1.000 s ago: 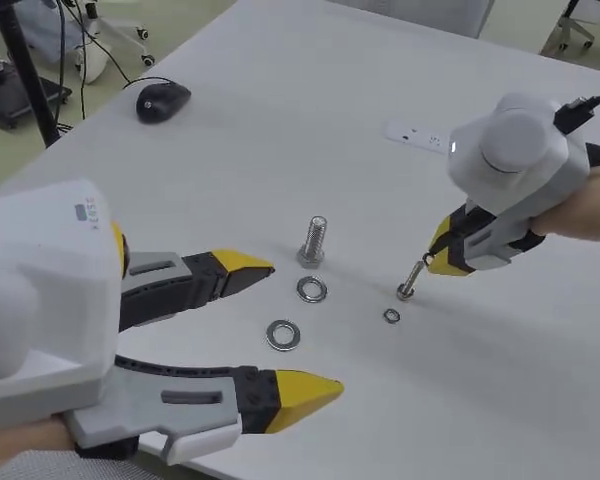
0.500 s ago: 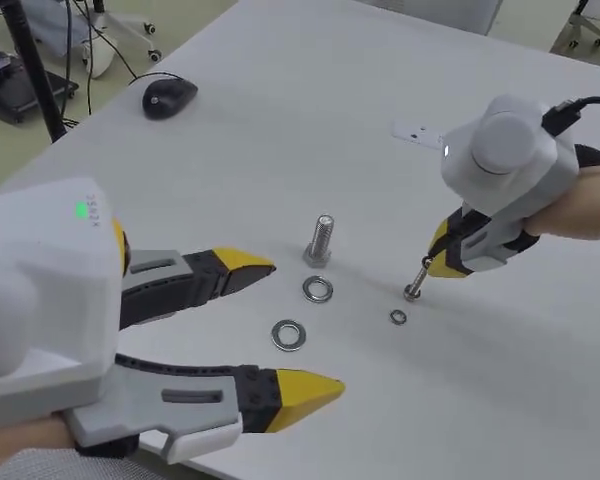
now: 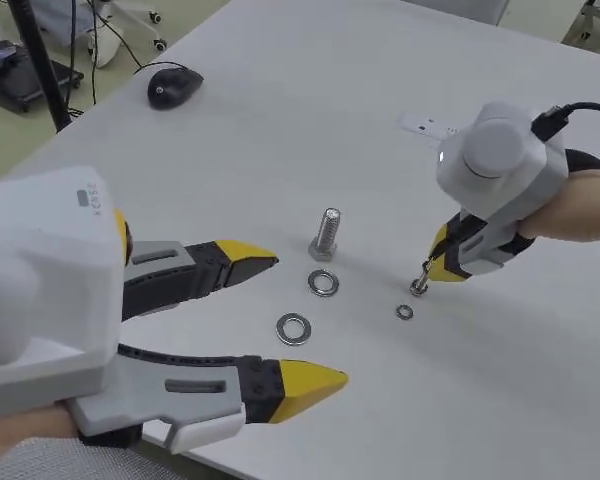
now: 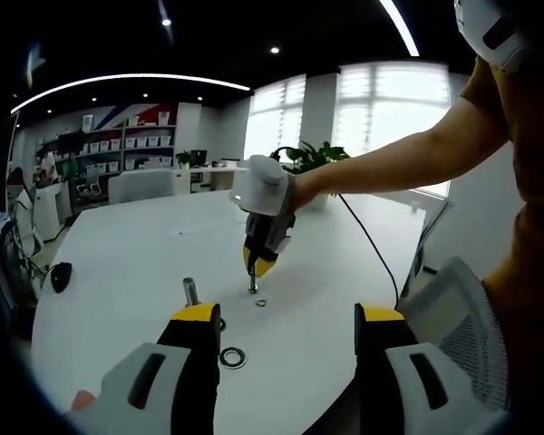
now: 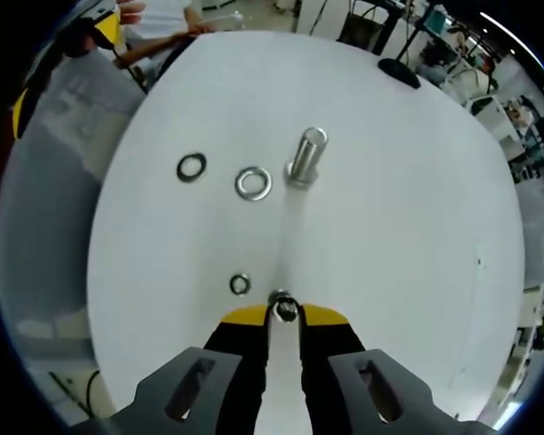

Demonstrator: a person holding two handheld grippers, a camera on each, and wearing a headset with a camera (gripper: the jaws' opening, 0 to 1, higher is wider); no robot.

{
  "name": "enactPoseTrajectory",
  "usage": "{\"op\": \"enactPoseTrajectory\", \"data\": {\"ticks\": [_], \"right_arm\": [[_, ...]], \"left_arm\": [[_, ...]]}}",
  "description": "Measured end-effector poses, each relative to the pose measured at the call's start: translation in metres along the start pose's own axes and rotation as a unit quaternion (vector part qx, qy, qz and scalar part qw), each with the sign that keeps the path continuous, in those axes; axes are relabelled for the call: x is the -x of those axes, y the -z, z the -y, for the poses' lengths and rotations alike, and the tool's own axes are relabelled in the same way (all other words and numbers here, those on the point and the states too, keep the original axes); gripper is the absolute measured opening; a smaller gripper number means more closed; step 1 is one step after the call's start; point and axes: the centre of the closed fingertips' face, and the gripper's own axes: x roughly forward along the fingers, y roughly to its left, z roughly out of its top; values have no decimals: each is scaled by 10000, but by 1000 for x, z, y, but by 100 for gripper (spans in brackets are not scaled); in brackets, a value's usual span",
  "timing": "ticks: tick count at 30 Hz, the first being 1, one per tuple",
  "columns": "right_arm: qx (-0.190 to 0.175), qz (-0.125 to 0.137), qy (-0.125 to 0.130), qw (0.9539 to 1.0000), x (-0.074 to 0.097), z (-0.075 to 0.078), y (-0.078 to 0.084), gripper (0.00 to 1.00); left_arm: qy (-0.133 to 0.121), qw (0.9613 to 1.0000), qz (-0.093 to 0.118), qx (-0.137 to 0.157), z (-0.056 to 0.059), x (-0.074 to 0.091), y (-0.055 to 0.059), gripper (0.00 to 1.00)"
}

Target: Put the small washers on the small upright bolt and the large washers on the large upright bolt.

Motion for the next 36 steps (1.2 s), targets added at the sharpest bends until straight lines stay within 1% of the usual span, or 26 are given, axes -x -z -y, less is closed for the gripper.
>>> {"op": "enactPoseTrajectory", "data": {"ticks": [3,8,11,20,21,25,27,29,30,32,34,36], "right_arm": [[-35,-11,-40,10000,-3,-1,1,12],[-71,-15,-103,9999,-14,-2,7,12],[-70,-7,-111,9999,-15,-4,6,12],[-58,-10,-173,9998,-21,-5,8,13],[-97,46,-177,9998,-20,-5,7,13],[-92,67,-201,9997,-19,-6,7,14],[-105,75,-150,9998,-17,-5,7,14],[-190,150,-187,9995,-13,-8,6,15],[-185,148,-127,9996,-10,-7,7,16],[-207,168,-95,9996,-7,-6,7,16],[-378,288,3,9989,2,-5,7,16],[-488,335,2,9982,8,-9,9,16]], "left_arm": [[1,10000,-8,9,0,0,1,59],[-15,10000,-17,51,-2,-2,2,59],[-11,10000,-59,62,-3,-3,4,59],[-39,9999,-58,85,-5,-5,4,59],[-46,9999,-59,98,-5,-5,4,59],[-46,9999,-53,108,-5,-4,5,59],[-51,9999,-62,103,-5,-4,5,59],[-53,9999,-54,98,-5,-4,4,59],[-53,9999,-45,97,-5,-4,4,59],[-50,9999,-55,83,-5,-4,4,59],[-44,10000,-61,64,-4,-4,3,59],[-41,10000,-28,53,-3,-3,2,59]]}}
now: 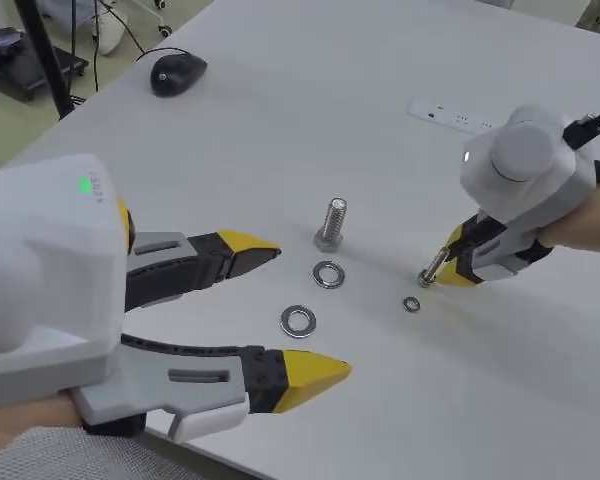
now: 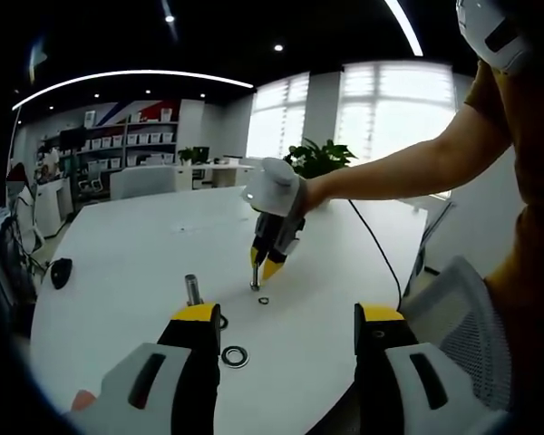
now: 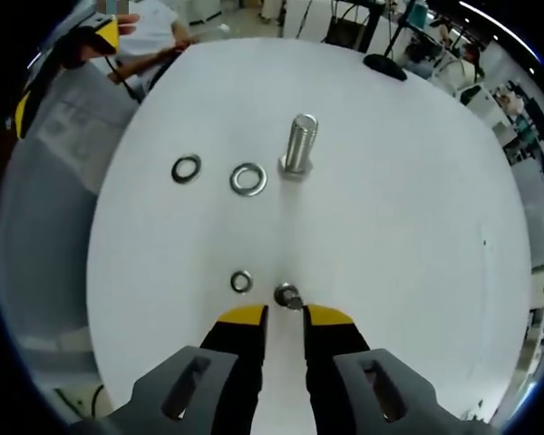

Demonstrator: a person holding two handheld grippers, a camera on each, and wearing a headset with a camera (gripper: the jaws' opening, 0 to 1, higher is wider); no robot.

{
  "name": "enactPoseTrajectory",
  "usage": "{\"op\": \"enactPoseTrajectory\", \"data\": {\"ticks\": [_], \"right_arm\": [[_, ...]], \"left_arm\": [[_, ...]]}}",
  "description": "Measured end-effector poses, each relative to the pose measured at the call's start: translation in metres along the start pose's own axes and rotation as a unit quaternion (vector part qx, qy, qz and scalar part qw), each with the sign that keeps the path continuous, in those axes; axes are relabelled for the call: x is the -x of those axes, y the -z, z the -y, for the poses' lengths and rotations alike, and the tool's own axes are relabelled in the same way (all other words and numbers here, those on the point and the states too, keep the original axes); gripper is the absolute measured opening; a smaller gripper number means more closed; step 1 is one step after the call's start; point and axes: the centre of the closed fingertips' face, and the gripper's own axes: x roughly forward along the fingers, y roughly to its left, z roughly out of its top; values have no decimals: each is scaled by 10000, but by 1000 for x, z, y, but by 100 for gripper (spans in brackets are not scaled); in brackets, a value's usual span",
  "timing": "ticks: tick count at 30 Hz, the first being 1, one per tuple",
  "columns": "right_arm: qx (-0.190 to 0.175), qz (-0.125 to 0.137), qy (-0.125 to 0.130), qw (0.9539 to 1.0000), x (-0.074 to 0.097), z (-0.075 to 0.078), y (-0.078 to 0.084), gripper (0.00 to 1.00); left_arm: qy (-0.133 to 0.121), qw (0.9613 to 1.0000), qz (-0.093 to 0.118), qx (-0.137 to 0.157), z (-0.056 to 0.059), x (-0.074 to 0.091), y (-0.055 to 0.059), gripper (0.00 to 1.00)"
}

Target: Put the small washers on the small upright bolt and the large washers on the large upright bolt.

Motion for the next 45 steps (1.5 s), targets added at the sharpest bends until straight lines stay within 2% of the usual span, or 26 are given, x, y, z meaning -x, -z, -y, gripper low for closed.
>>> {"op": "enactPoseTrajectory", "data": {"ticks": [4,7,12,19,24,30,32,45], "right_arm": [[-109,104,-3,9999,4,-15,1,16],[-188,188,-54,9996,-3,-31,-1,16],[-390,288,-51,9988,-18,-44,-5,16],[-726,309,57,9969,-32,-38,0,17],[-907,332,26,9953,-35,-37,-3,20],[-950,328,82,9949,-38,-33,-7,21],[-1043,355,3,9939,-39,-34,-9,20],[-963,224,61,9951,-38,-30,-7,16]], "left_arm": [[13,10000,-4,-37,2,0,0,59],[49,10000,24,-56,6,1,-1,59],[113,9999,32,-95,9,2,-1,59],[103,9999,44,-101,8,7,0,59],[95,9999,56,-87,6,7,1,59],[77,9999,70,-67,4,6,1,59],[68,9999,66,-60,3,6,1,59],[77,9999,47,-90,2,3,-1,59]]}}
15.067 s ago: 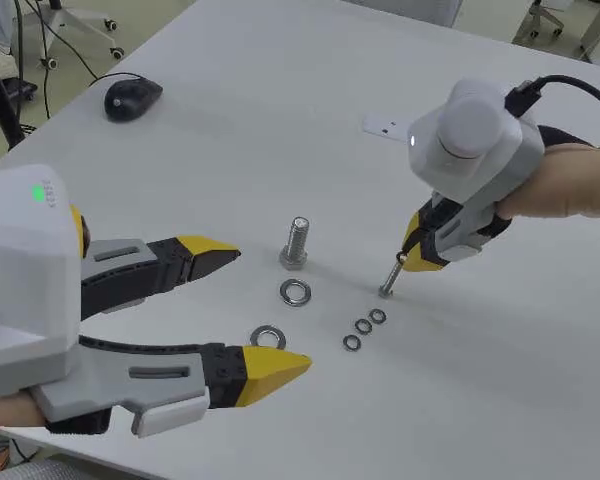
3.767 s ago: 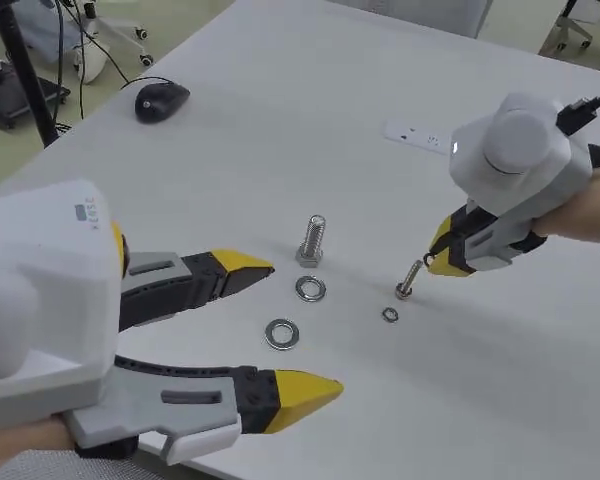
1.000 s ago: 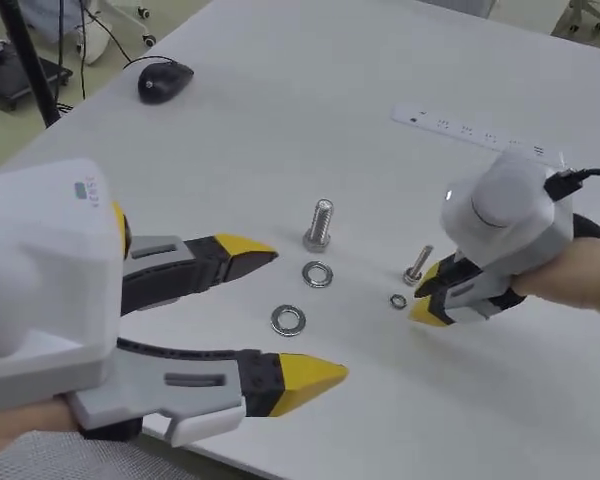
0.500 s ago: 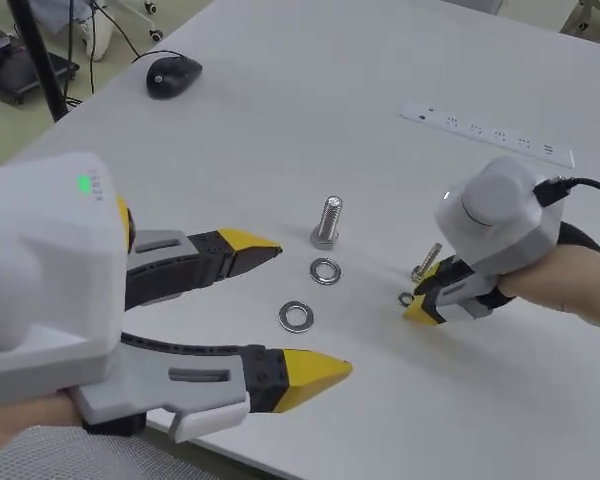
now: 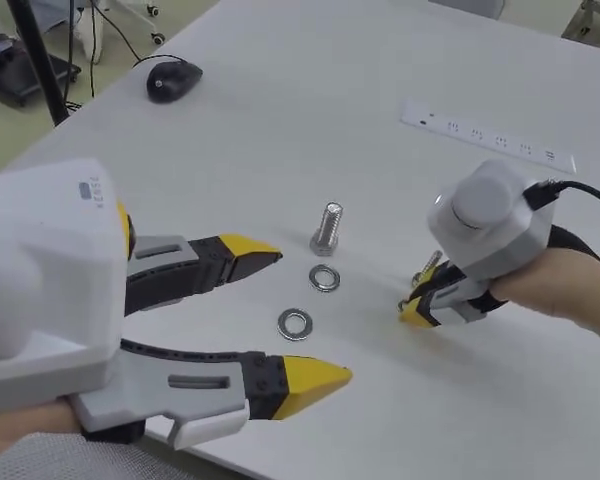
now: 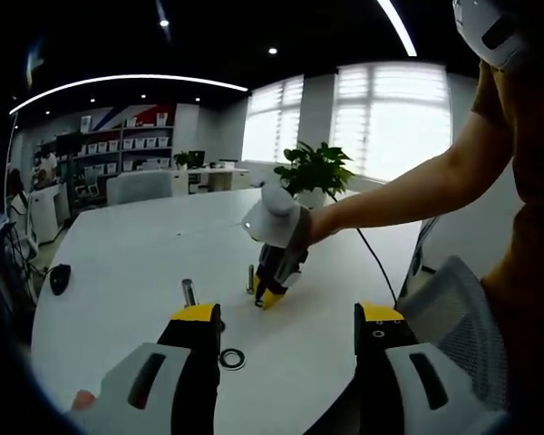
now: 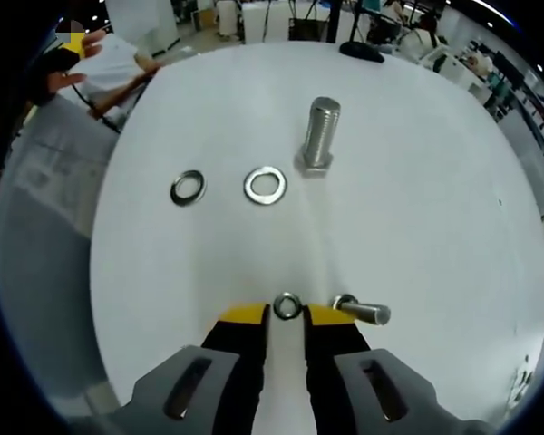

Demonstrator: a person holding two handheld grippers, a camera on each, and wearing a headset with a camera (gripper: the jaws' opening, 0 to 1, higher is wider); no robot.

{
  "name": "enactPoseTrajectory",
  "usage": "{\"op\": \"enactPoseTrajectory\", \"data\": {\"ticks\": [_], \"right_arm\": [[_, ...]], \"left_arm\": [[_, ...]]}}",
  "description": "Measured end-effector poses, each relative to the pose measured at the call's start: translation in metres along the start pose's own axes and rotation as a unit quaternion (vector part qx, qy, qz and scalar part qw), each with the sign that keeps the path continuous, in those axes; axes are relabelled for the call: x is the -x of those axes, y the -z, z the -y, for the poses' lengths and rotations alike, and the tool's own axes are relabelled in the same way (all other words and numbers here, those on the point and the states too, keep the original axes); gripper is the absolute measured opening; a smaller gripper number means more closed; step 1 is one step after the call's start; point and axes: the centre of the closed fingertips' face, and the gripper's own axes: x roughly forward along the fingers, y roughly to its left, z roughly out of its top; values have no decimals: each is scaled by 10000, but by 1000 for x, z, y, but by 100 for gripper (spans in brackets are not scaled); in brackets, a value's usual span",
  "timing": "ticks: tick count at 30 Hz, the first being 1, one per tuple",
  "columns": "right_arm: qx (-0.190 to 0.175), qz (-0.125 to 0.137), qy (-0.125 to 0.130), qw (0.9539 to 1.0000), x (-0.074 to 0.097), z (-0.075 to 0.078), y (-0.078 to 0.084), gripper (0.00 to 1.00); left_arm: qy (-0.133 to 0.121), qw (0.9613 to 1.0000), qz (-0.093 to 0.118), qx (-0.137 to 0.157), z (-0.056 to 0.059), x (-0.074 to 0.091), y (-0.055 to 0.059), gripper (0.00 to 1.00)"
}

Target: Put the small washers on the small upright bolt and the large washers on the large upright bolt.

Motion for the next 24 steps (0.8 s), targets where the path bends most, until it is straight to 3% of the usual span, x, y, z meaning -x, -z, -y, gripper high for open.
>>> {"op": "enactPoseTrajectory", "data": {"ticks": [9,14,20,24], "right_arm": [[403,-59,98,9991,0,1,0,12],[459,-107,-39,9989,2,-8,2,12],[465,-44,-101,9989,11,-13,2,12],[436,-31,-38,9990,23,-9,5,12]], "left_arm": [[3,10000,-2,-35,4,0,-3,59],[-24,10000,-20,-36,5,2,-2,59],[-18,10000,-36,-30,8,1,0,59],[3,10000,-35,-42,11,0,-1,59]]}}
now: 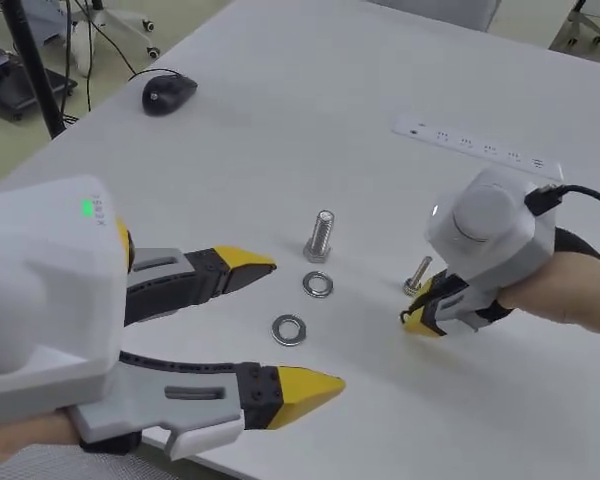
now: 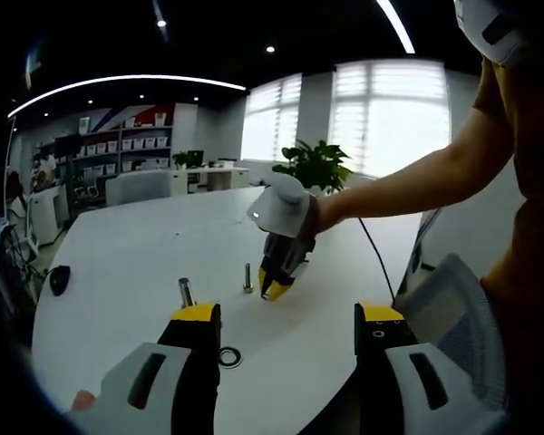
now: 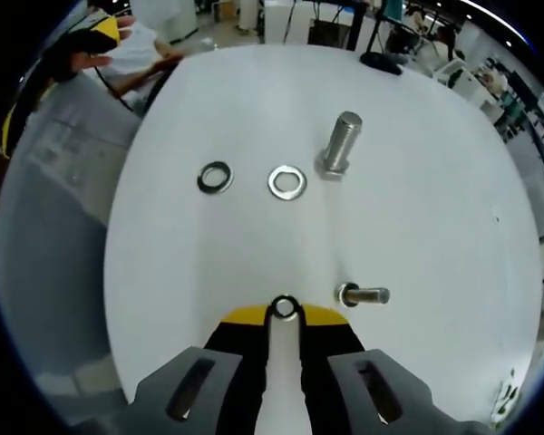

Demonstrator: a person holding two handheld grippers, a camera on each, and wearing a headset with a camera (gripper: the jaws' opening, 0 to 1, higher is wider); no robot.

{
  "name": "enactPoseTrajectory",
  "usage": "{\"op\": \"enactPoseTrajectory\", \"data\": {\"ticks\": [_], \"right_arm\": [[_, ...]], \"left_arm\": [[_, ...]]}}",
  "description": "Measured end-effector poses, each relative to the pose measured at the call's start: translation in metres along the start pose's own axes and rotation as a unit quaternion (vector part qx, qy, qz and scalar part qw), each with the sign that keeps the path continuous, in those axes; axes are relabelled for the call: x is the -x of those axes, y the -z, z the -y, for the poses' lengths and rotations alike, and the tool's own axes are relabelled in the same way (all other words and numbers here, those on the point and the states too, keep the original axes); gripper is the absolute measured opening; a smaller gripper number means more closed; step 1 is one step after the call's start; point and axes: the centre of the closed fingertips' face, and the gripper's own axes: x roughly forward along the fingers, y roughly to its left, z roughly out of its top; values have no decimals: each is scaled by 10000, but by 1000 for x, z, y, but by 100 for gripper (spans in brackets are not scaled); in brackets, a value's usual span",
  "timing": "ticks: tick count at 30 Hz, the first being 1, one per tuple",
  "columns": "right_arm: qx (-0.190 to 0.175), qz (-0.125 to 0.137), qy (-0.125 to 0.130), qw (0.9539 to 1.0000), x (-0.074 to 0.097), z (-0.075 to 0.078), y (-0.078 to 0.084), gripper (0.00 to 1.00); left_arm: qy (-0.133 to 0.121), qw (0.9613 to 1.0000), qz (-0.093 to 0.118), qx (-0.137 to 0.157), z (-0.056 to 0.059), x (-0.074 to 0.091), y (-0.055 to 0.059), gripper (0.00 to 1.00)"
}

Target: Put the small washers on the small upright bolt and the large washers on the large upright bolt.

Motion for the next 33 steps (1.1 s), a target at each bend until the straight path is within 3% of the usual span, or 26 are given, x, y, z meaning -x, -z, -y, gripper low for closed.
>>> {"op": "enactPoseTrajectory", "data": {"ticks": [6,17,33], "right_arm": [[-39,34,195,9998,24,13,1,12],[68,32,414,9991,44,32,-8,12],[349,-133,415,9984,40,49,-19,12]], "left_arm": [[15,10000,11,-32,2,-1,-2,59],[39,10000,9,-64,4,-2,-3,59],[-34,10000,-12,10,0,-2,0,59]]}}
